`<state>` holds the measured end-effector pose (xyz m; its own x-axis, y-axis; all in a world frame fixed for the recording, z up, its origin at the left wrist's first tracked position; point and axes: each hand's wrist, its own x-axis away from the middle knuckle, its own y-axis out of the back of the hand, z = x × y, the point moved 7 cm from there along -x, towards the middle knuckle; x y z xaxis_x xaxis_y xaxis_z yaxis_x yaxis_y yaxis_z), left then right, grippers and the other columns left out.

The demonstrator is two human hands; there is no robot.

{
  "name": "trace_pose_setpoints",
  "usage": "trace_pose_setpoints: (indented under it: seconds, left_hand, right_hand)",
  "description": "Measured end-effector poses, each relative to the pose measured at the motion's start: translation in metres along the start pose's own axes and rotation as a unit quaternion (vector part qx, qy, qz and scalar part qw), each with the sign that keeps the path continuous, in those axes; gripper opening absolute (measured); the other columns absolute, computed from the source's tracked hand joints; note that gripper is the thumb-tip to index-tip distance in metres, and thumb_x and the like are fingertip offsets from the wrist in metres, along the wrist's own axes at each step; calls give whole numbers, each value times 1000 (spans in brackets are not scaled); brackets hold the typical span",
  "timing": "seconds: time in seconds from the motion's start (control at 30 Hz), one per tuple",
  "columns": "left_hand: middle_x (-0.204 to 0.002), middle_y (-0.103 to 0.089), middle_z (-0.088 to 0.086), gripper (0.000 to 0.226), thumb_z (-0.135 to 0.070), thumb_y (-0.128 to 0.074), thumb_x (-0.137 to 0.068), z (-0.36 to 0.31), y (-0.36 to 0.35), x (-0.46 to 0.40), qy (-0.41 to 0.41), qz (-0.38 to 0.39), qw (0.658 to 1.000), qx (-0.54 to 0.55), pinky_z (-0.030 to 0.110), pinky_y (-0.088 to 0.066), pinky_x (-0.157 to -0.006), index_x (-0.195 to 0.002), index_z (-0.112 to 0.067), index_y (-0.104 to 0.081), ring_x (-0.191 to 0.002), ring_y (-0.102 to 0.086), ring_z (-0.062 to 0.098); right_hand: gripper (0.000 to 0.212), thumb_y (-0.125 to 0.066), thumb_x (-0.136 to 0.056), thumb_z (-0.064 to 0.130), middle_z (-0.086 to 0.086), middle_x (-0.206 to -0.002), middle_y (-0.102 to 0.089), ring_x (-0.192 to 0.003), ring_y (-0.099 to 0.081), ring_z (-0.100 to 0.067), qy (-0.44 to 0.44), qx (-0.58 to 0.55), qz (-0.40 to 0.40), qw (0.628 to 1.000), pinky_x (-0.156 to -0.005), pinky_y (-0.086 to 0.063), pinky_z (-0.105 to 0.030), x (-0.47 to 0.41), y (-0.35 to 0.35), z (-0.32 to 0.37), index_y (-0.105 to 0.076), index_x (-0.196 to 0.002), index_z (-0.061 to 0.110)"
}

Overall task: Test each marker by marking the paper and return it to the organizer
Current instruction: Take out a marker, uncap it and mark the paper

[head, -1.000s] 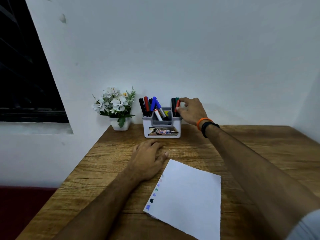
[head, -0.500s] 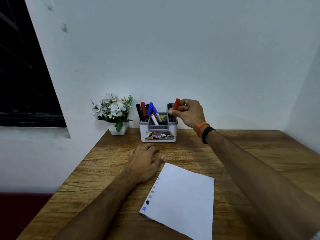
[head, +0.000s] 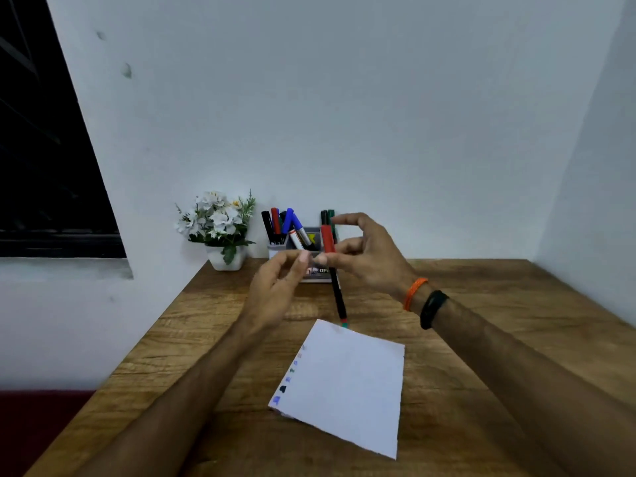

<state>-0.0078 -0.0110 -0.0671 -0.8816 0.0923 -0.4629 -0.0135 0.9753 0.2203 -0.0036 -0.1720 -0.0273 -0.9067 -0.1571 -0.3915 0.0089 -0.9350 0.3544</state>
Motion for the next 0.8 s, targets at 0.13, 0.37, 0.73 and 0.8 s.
trace_pose_setpoints:
  seconds: [0.13,0.37,0.73,0.8]
  left_hand:
    - [-88,-73,1,28,-29,-64,-85,-17,-5,5,-26,27,998,55,20,-53,-72,-99,-5,-70,-81,-68,6]
    - [-89,-74,2,21,-14,-75,-77,-9,-1,5,-6,31,998,46,22,-55,-70,-96,-7,-71,-82,-71,12]
    - [-88,-70,11,8,-6,-67,-86,5,20,-1,69,-12,993,89,26,-52,-68,-94,-8,-69,-79,-64,15]
    - [-89,-71,8,12,-10,-69,-85,2,10,1,48,47,997,31,24,-54,-68,-97,-8,-72,-77,-63,12]
  right_hand:
    - [76,-86,-73,26,4,-77,-76,-78,-73,-11,-29,54,46,997,-91,-53,-36,31,-14,-19,-42,-135,22]
    - [67,-85,-74,25,2,-78,-77,-78,-73,-10,-26,35,63,997,-85,-55,-32,40,-21,-23,-48,-130,20]
    - [17,-78,-81,16,-2,-66,-69,-55,-58,-11,-43,-95,14,994,-53,-46,-21,33,11,-26,-75,-91,3]
    - [13,-77,-82,18,2,-67,-67,-56,-57,-11,-58,-139,-2,989,-54,-45,-23,33,10,-31,-76,-90,8]
